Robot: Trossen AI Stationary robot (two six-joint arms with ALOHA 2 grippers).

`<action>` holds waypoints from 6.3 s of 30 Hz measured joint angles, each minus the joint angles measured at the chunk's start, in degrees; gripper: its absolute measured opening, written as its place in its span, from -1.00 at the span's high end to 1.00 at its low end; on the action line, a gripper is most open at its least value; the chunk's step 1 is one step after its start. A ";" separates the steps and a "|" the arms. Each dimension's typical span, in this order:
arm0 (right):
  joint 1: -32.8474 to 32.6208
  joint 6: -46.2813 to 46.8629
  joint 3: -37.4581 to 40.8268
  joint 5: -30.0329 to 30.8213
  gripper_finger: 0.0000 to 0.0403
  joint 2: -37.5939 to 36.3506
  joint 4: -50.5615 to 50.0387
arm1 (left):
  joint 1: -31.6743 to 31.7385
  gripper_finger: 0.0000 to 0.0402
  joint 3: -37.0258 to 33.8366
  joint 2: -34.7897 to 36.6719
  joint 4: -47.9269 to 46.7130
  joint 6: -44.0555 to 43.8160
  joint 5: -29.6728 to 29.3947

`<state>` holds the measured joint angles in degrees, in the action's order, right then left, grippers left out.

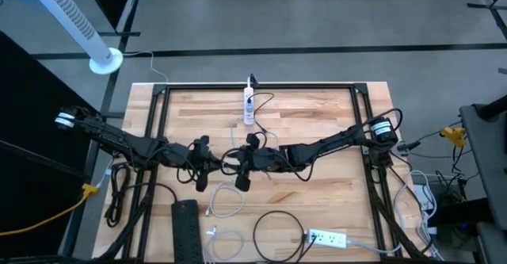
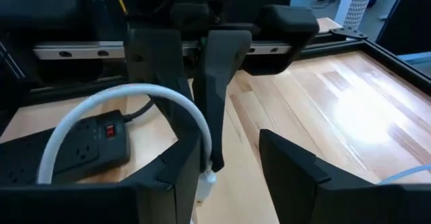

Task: Plug in charger cables
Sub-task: Insert the white charger cable into the black outlet extension

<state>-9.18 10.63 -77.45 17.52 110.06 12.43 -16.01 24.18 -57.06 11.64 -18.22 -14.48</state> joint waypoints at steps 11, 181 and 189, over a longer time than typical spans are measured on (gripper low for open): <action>-0.02 1.99 0.00 -1.61 0.48 0.02 0.78 | -0.02 1.00 0.00 0.00 0.44 0.79 -0.52; -0.56 -10.34 -0.72 -11.55 0.99 -4.96 -2.33 | -2.19 0.75 -4.20 -16.13 41.77 14.75 1.51; -0.54 -11.29 -0.90 -9.73 1.00 -5.32 -3.14 | -2.10 0.73 -4.20 -11.52 35.78 13.93 1.29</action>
<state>-9.72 -0.66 -78.35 7.79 104.74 9.29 -18.11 19.99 -68.58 47.42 -4.29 -13.19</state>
